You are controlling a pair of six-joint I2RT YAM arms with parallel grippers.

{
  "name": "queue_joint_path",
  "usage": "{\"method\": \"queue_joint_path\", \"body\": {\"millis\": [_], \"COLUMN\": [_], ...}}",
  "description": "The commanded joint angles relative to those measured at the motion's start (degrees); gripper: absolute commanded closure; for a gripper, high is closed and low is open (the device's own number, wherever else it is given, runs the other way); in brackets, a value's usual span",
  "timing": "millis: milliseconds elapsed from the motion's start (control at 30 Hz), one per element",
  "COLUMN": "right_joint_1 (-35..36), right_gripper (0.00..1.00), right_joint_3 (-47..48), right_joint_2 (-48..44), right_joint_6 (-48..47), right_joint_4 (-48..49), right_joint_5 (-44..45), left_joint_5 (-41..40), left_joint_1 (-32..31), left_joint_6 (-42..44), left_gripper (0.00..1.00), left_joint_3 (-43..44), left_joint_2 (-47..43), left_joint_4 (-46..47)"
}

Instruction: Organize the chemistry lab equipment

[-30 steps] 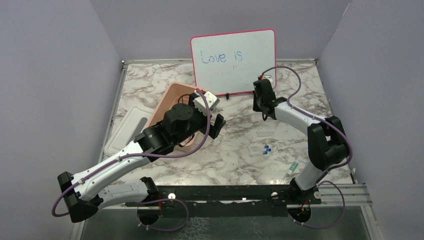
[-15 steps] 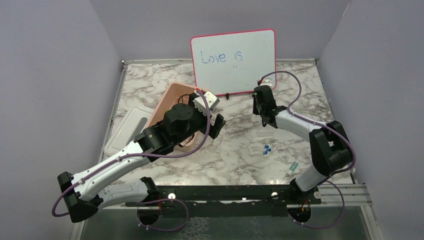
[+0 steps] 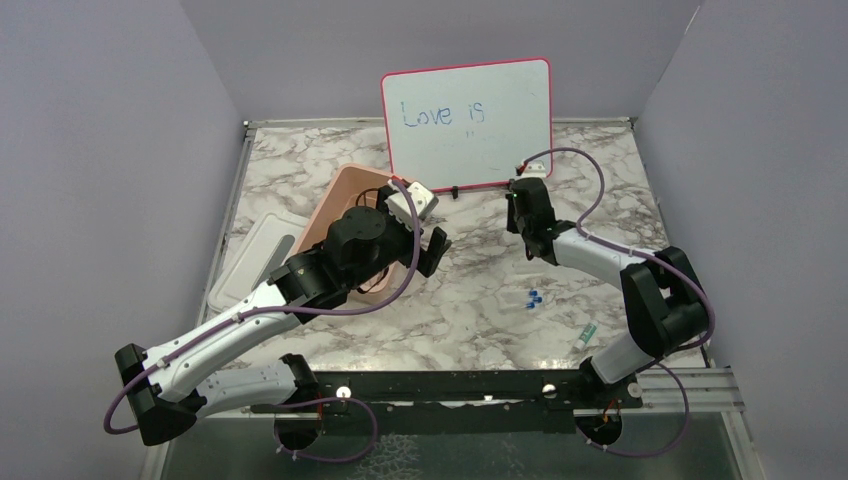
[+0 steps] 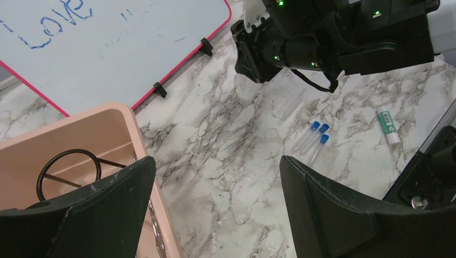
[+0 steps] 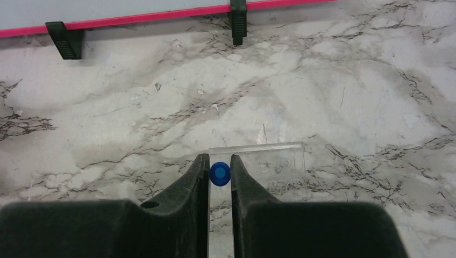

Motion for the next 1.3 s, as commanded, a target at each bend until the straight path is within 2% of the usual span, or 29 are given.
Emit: {"method": "queue_joint_path", "body": {"millis": [0, 300, 567, 667, 800, 933, 1067, 1133, 1267], "right_joint_1": [0.7, 0.6, 0.7, 0.6, 0.6, 0.3, 0.0, -0.4, -4.7], "right_gripper": [0.87, 0.71, 0.46, 0.42, 0.42, 0.45, 0.49, 0.5, 0.54], "right_joint_3": [0.0, 3.7, 10.3, 12.7, 14.3, 11.9, 4.7, 1.5, -4.4], "right_joint_2": [0.4, 1.5, -3.4, -6.4, -10.7, -16.3, -22.3, -24.4, -26.9], "right_joint_6": [-1.2, 5.4, 10.9, 13.9, 18.6, 26.4, 30.0, 32.0, 34.0], "right_joint_4": [-0.4, -11.1, -19.8, -24.6, -31.7, -41.0, -44.4, -45.6, -44.5], "right_joint_5": [-0.7, 3.1, 3.3, 4.1, 3.8, 3.4, -1.3, -0.7, -3.6], "left_joint_5": [-1.4, -1.4, -1.7, -1.5, 1.1, 5.0, 13.0, 15.2, 19.1], "left_joint_1": [0.3, 0.3, 0.5, 0.5, 0.6, 0.6, 0.6, 0.5, 0.4], "left_joint_6": [-0.1, -0.2, -0.9, -1.3, -1.8, -3.9, -5.2, -6.4, -9.2], "left_gripper": [0.12, 0.12, 0.11, 0.11, 0.1, 0.12, 0.25, 0.33, 0.48], "left_joint_3": [-0.4, -0.4, 0.0, 0.2, 0.4, 1.1, 2.4, 3.0, 4.0], "left_joint_2": [-0.3, -0.1, 0.9, 1.7, 3.7, 7.1, 12.0, 15.6, 23.1], "left_joint_4": [0.8, 0.8, 0.5, 0.5, 0.5, 0.8, 1.1, 1.7, 4.0]}}
